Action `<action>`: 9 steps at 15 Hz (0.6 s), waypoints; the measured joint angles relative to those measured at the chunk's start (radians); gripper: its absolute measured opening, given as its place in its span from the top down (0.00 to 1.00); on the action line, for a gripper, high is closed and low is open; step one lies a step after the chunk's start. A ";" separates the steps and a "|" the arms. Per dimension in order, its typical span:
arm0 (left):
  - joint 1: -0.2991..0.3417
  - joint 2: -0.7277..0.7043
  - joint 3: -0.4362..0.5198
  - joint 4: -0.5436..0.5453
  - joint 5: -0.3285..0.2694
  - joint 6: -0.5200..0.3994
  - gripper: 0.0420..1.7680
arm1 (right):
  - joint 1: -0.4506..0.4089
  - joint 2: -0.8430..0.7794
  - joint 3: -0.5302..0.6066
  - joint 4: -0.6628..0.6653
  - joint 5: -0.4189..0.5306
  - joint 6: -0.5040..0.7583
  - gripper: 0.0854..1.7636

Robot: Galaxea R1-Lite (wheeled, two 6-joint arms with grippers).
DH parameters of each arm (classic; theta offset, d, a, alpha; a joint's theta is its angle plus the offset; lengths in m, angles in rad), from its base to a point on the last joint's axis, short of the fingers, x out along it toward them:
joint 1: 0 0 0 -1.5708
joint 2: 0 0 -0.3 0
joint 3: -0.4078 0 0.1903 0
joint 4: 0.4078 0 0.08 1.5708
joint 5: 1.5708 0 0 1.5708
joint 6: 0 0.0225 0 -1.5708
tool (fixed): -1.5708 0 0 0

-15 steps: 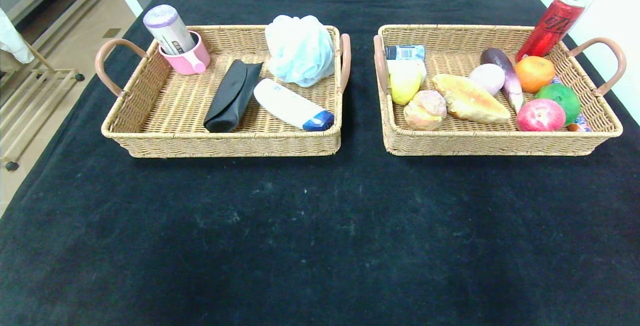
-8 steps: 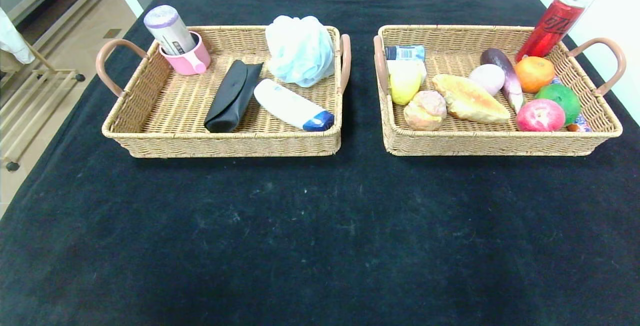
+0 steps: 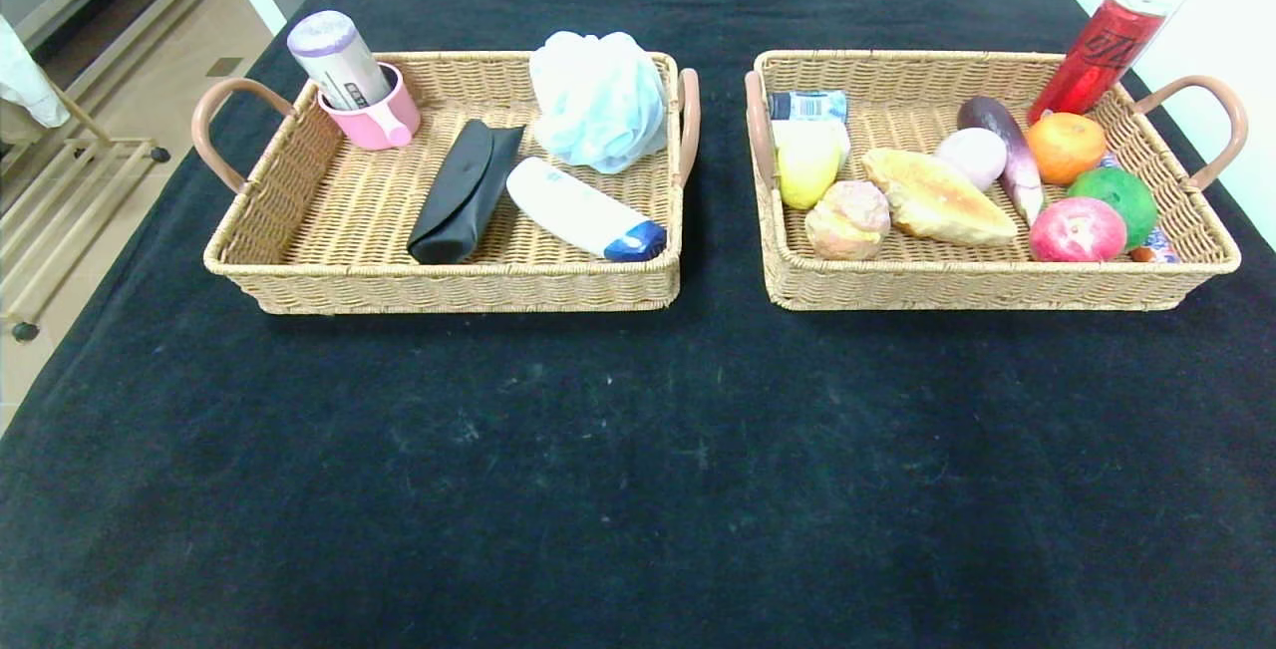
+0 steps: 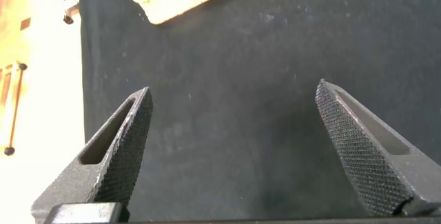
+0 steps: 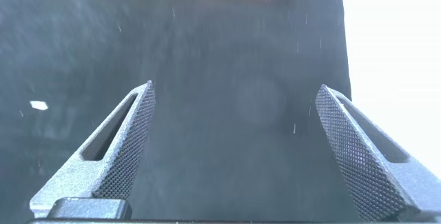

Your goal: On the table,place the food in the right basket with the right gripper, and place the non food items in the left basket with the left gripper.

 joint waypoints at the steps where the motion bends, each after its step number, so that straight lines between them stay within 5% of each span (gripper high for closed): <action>1: 0.000 -0.006 0.013 0.000 0.003 -0.009 0.03 | -0.007 -0.003 0.006 0.036 0.002 0.042 0.04; 5: 0.000 -0.013 0.027 -0.012 0.007 -0.053 0.03 | -0.083 -0.017 -0.024 0.073 0.046 0.051 0.04; 9: 0.000 -0.014 0.093 -0.034 0.011 -0.085 0.03 | -0.102 -0.152 0.150 0.031 0.159 0.027 0.04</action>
